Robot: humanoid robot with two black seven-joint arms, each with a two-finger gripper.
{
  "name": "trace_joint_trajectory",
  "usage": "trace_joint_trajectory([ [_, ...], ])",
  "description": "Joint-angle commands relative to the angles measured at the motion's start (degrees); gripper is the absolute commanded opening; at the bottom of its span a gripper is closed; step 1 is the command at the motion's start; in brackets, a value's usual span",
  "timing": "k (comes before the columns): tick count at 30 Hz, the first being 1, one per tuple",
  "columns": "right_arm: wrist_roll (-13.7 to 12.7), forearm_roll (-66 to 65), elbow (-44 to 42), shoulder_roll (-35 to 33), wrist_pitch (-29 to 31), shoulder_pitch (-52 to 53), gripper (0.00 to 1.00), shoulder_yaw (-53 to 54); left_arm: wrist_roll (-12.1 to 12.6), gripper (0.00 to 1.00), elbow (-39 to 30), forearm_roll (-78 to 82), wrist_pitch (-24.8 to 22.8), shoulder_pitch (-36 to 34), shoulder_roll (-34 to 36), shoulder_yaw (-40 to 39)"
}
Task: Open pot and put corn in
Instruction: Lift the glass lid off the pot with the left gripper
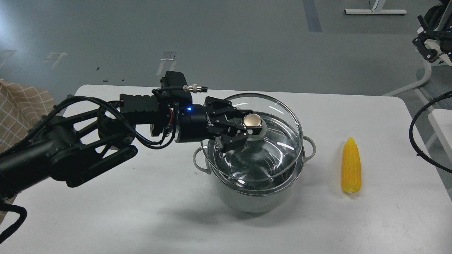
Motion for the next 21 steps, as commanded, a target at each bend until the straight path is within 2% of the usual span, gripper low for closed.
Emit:
trace_joint_trajectory([
  [1, 0.00, 0.00, -0.07, -0.19, 0.00, 0.00, 1.00, 0.00, -0.17, 0.46, -1.42, -3.33, 0.27, 1.02, 6.60, -3.79],
  [2, 0.00, 0.00, -0.07, -0.19, 0.00, 0.00, 1.00, 0.00, -0.17, 0.46, -1.68, -4.39, 0.53, 1.20, 8.37, -4.23],
  [5, 0.00, 0.00, -0.07, -0.28, 0.00, -0.17, 1.00, 0.00, -0.78, 0.46, -2.12, -10.63, 5.18, 4.44, 17.33, -4.85],
  [11, 0.00, 0.00, -0.07, -0.28, 0.00, -0.26, 1.00, 0.00, -4.20, 0.45, 1.81, -17.76, 10.62, 11.29, 29.46, -4.33],
  [13, 0.00, 0.00, -0.07, -0.28, 0.00, -0.35, 1.00, 0.00, -4.56, 0.45, 4.81, -18.38, 13.18, 14.11, 30.88, -3.98],
  [18, 0.00, 0.00, 0.02, -0.28, 0.00, -0.61, 1.00, -0.09, -4.56, 0.45, 12.71, -18.29, 16.17, 23.24, 30.71, -3.89],
  [21, 0.00, -0.18, 0.01, -0.28, 0.00, -0.70, 1.00, -0.35, -4.65, 0.45, 16.66, -18.20, 18.10, 26.06, 30.18, -3.80],
])
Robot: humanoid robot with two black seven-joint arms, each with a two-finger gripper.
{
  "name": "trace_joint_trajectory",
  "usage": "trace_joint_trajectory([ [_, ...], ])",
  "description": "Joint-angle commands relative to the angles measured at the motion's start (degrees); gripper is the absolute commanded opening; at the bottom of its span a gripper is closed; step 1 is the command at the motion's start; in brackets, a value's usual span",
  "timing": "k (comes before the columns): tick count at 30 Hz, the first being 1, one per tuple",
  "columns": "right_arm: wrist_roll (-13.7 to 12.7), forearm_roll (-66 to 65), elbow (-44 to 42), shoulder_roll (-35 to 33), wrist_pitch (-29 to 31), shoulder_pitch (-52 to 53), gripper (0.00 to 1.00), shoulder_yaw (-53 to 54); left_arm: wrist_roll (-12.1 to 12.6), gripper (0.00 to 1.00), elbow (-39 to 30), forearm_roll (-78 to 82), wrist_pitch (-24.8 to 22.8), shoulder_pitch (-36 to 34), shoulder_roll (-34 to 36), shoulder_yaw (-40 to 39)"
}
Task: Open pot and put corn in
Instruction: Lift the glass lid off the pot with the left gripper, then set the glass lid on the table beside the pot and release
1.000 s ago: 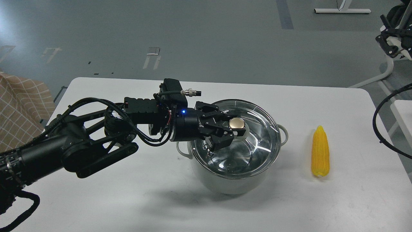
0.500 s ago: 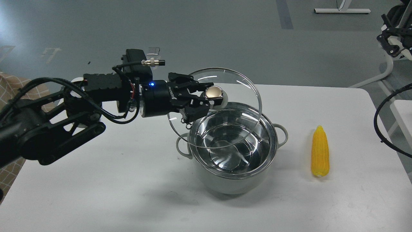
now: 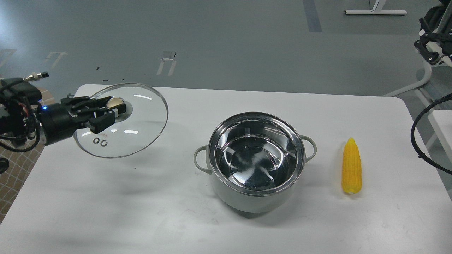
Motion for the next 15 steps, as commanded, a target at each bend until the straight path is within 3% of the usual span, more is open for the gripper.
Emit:
trace_joint_trajectory([
  [1, 0.00, -0.17, 0.09, 0.01, 0.00, -0.11, 1.00, -0.27, -0.15, 0.45, 4.89, 0.01, 2.33, 4.08, -0.60, 0.09],
  [8, 0.00, -0.17, 0.00, -0.08, 0.00, -0.02, 1.00, -0.44, -0.06, 0.45, 9.73, 0.18, 4.80, 8.83, -6.48, 0.18],
  [15, 0.00, -0.17, 0.00, -0.08, 0.00, -0.11, 1.00, -0.53, 0.03, 0.48, 11.23, 0.80, 5.94, 11.73, -8.07, 0.18],
])
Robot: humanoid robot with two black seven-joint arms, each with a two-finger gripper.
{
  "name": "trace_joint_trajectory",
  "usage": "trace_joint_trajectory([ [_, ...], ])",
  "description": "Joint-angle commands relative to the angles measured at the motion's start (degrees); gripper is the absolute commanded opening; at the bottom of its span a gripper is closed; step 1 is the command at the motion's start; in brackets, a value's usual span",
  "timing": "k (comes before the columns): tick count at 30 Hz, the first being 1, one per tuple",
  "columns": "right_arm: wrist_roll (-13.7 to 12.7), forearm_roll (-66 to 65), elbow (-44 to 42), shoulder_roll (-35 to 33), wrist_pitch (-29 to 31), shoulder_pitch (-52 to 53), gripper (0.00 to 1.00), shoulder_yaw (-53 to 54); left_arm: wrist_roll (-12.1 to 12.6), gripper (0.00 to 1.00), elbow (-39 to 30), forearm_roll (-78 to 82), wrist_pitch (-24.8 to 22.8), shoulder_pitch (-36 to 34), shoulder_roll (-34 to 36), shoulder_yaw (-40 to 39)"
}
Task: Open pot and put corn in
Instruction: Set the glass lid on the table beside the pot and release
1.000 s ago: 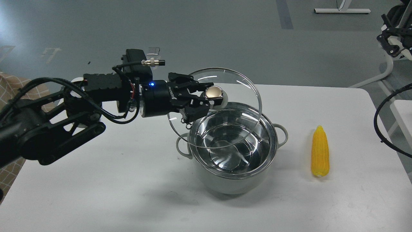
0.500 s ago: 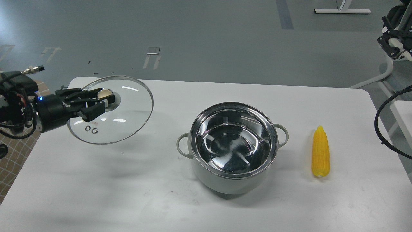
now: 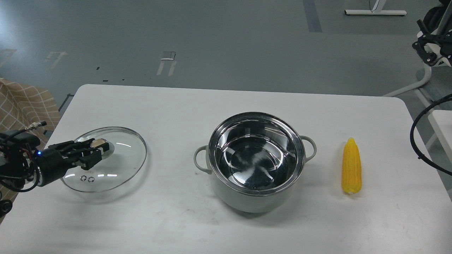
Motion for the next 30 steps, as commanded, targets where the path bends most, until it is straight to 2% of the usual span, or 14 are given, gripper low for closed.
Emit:
trace_joint_trajectory([
  [1, 0.00, 0.00, 0.09, -0.03, 0.00, -0.06, 1.00, -0.25, -0.09, 0.50, 1.17, 0.16, 0.23, 1.35, -0.30, -0.01],
  [6, 0.00, -0.70, 1.23, -0.21, 0.00, -0.85, 1.00, -0.52, -0.17, 0.59, 1.17, -0.11, 0.23, 1.44, -0.30, -0.10],
  [7, 0.00, -0.88, 1.49, -0.38, 0.00, -0.93, 1.00, -0.52, -0.09, 0.66, 1.17, -0.37, 0.23, 1.44, -0.30, -0.10],
  [11, 0.00, -3.95, 1.40, -2.13, 0.00, -1.20, 1.00, -0.69, -0.17, 0.78, 1.17, -0.46, 0.23, 1.26, -0.21, -0.19],
  [13, 0.00, -9.03, 1.49, -4.41, 0.00, -1.81, 1.00, -1.30, -0.26, 0.89, 0.73, -0.55, -0.29, 0.82, 0.49, -0.19],
  [15, 0.00, -12.37, 1.49, -6.00, 0.00, -2.42, 1.00, -3.14, -0.26, 0.94, 0.56, -0.55, -0.38, 0.30, 0.76, -0.36],
  [17, 0.08, -15.37, 1.67, -7.06, 0.00, -2.34, 1.00, -5.34, -0.26, 0.96, 0.55, -0.63, -0.38, -0.40, 0.84, -0.80],
  [21, 1.31, -24.59, 6.92, -9.95, 0.00, -2.51, 1.00, -8.95, -0.26, 0.96, 0.64, -5.70, -0.47, -9.78, 0.67, -1.16],
  [23, 1.40, -27.06, 8.87, -10.92, 0.00, -3.04, 1.00, -9.30, -0.26, 0.96, 0.82, -9.23, -0.91, -12.35, 0.76, -1.07],
  [27, 1.49, -38.03, 19.57, -16.89, 0.00, -8.91, 1.00, -9.31, -0.17, 0.96, 4.06, -27.11, -8.53, -22.70, -0.73, -1.77],
  [30, 1.58, -43.39, 25.63, -19.79, 0.00, -13.92, 1.00, -9.48, 0.00, 0.96, 6.61, -41.08, -11.01, -28.68, -5.02, -1.95],
])
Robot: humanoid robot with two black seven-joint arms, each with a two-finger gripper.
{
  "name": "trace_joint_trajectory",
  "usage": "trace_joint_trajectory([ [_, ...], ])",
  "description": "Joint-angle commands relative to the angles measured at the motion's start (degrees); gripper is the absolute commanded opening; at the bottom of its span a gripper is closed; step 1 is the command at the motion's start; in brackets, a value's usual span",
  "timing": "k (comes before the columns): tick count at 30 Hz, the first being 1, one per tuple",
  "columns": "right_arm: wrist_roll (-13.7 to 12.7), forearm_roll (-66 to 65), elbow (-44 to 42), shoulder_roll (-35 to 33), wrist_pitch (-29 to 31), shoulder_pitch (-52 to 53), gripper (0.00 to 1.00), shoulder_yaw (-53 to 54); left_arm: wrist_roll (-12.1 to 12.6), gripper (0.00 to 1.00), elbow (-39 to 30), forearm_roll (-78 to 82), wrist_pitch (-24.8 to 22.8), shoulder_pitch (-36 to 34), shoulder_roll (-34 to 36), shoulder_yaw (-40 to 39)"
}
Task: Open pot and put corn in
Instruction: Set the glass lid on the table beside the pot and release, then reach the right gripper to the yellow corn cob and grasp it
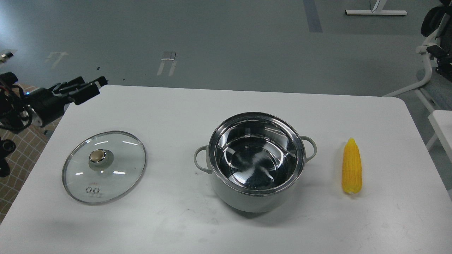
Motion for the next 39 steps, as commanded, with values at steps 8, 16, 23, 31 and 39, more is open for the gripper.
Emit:
trace_joint_trajectory([
  [8, 0.07, -24.03, 16.11, -3.64, -0.01, -11.25, 1.00, -6.15, 0.11, 0.96, 7.57, -45.06, -11.44, -15.68, -13.55, -3.83],
  [16, -0.01, -35.90, 16.29, -3.03, -0.01, -13.54, 1.00, -14.32, 0.73, 0.96, 12.23, -52.67, -18.05, -15.68, -19.89, -12.98],
  [23, -0.10, -41.96, 16.29, -1.02, -0.01, -16.80, 1.00, -25.13, 0.73, 0.96, 12.50, -52.58, -18.40, -15.50, -23.05, -15.01],
  [31, -0.72, -46.19, 12.78, 3.55, -0.01, -17.15, 0.94, -27.16, 0.64, 0.96, 12.50, -52.49, -18.32, -15.50, -23.23, -15.01],
  [39, -1.24, -46.19, 10.14, 5.58, -0.01, -17.15, 0.72, -27.34, 0.73, 0.97, 12.41, -52.49, -18.32, -15.50, -23.23, -14.83],
])
